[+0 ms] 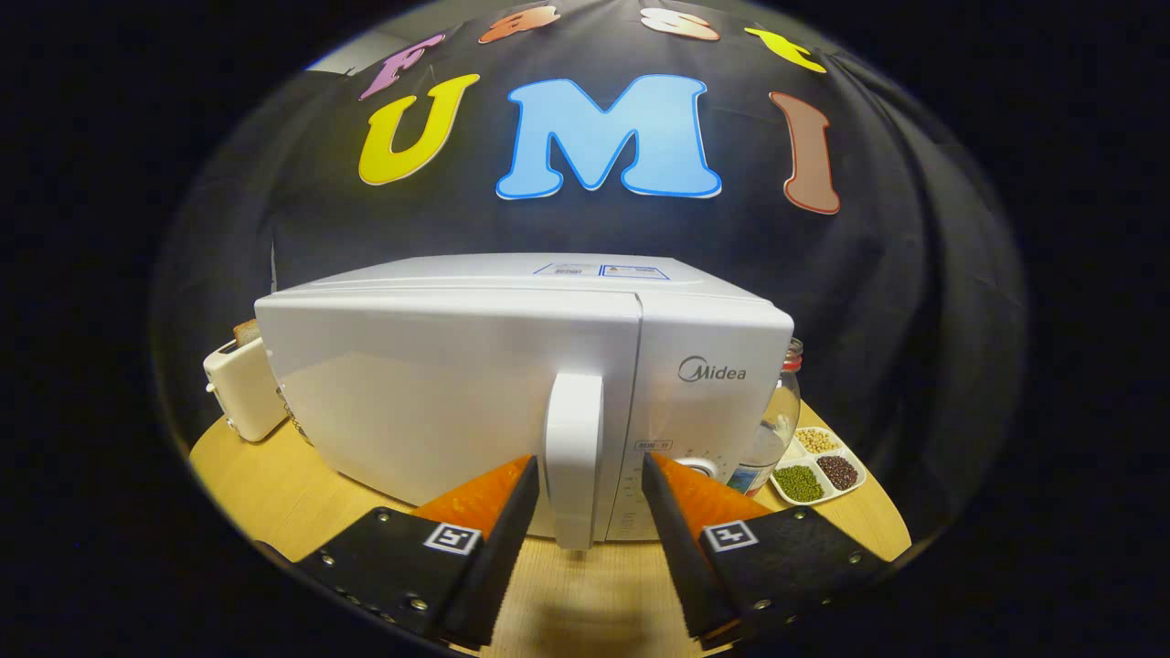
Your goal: Open the microwave, put the food inside, and close the microwave door.
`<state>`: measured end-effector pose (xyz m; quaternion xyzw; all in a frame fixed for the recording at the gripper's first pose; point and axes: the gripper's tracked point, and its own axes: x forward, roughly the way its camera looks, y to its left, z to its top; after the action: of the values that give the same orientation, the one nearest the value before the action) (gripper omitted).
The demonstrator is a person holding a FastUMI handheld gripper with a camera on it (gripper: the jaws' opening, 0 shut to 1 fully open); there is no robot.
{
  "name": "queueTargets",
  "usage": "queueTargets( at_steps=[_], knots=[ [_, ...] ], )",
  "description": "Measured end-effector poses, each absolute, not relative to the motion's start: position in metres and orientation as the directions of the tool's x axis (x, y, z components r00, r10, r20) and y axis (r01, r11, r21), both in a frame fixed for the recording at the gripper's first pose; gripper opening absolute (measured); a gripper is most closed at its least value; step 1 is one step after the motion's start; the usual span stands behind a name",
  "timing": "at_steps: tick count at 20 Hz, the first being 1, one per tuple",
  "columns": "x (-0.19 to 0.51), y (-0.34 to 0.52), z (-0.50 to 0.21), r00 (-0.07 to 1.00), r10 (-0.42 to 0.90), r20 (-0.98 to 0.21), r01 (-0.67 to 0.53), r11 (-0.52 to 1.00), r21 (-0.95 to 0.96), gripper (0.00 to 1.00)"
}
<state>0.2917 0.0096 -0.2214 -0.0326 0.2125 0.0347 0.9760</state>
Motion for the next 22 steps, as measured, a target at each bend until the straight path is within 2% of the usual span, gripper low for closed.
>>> queueTargets(
  at_steps=[1, 2, 4, 6, 7, 8, 9, 12, 16, 22],
  knots=[
    [0.294, 0.013, -0.223, 0.904, 0.056, -0.423, -0.081, 0.996, -0.042, 0.58],
    [0.293, 0.016, -0.223, 0.902, 0.075, -0.425, -0.095, 0.995, -0.027, 0.58],
    [0.292, 0.019, -0.223, 0.902, 0.063, -0.427, -0.088, 0.995, -0.039, 0.31],
    [0.290, 0.021, -0.224, 0.901, 0.063, -0.429, -0.088, 0.995, -0.040, 0.29],
    [0.289, 0.021, -0.224, 0.899, 0.071, -0.433, -0.098, 0.994, -0.041, 0.22],
    [0.290, 0.020, -0.224, 0.898, 0.070, -0.434, -0.094, 0.995, -0.034, 0.21],
    [0.288, 0.021, -0.222, 0.893, 0.068, -0.446, -0.096, 0.994, -0.041, 0.11],
    [0.284, 0.022, -0.223, 0.880, 0.066, -0.470, -0.098, 0.994, -0.042, 0.11],
    [0.243, 0.030, -0.221, 0.883, 0.082, -0.462, -0.141, 0.986, -0.093, 0.11],
    [0.199, 0.048, -0.220, 0.848, 0.122, -0.515, -0.159, 0.987, -0.028, 0.11]
  ],
)
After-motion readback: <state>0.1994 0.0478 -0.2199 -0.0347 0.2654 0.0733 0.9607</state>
